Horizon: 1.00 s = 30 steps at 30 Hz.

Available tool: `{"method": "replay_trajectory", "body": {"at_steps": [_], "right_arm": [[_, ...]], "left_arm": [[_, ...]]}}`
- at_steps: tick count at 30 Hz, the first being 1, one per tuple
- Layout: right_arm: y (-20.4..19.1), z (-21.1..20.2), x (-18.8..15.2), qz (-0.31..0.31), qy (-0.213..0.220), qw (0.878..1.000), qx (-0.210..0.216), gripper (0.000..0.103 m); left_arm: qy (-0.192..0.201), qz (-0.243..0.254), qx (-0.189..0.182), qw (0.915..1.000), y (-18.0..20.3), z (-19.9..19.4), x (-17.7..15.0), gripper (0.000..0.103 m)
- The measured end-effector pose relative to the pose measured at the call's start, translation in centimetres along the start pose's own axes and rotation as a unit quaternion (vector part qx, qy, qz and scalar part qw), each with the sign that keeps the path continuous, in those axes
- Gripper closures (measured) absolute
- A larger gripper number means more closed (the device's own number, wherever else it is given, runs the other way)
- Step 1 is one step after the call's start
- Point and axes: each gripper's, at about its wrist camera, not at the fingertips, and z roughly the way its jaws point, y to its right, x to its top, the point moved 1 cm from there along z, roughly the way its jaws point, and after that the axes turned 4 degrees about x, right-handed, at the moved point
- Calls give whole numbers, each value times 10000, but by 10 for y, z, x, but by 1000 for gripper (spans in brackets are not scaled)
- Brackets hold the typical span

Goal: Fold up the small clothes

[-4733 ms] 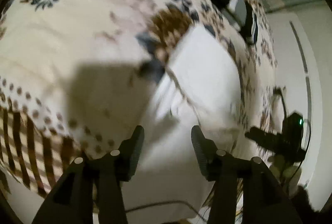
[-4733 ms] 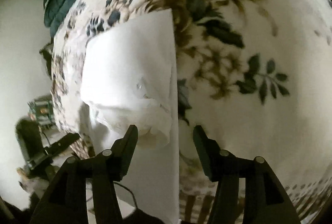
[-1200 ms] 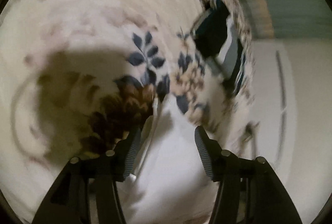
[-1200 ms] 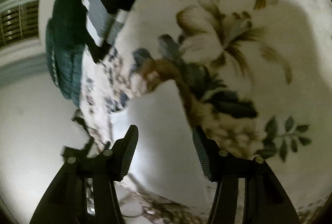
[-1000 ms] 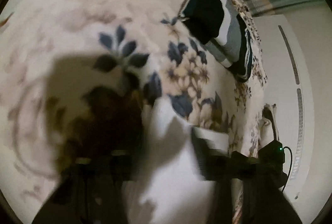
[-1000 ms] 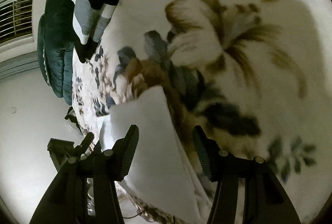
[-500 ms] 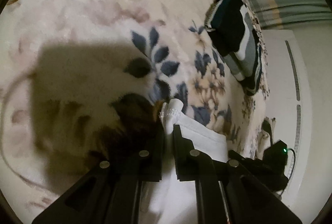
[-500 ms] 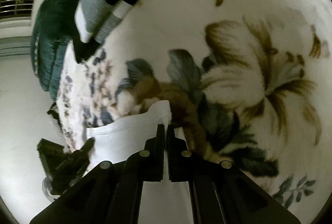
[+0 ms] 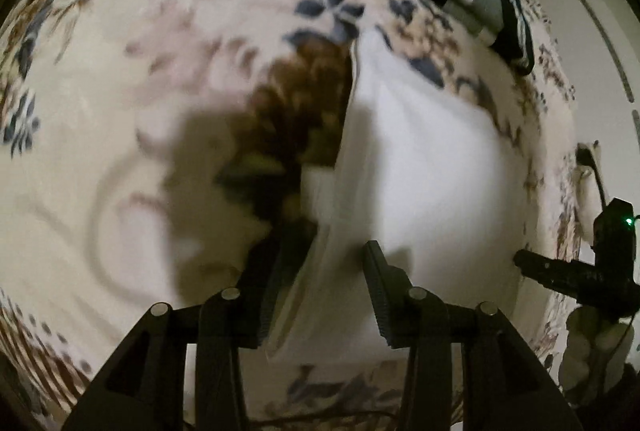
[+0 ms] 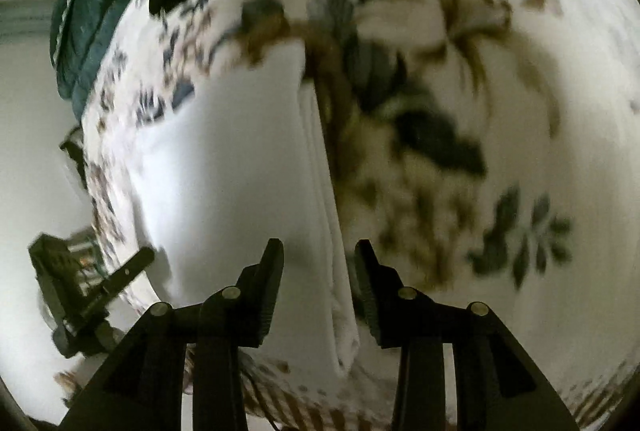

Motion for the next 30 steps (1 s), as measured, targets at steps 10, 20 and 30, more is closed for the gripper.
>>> {"method": "replay_trajectory", "body": {"at_steps": [10, 20, 30], "right_arm": [[5, 15, -26, 146, -23, 9996, -223, 64], [-3, 19, -28, 196, -10, 9996, -179, 69], [1, 8, -33, 295, 229, 9989, -295, 101]], "left_arm": [[-35, 229, 48, 9997, 17, 5, -11, 65], [154, 338, 36, 9993, 18, -1, -15, 73], [246, 319, -186, 9990, 10, -7, -19, 96]]}}
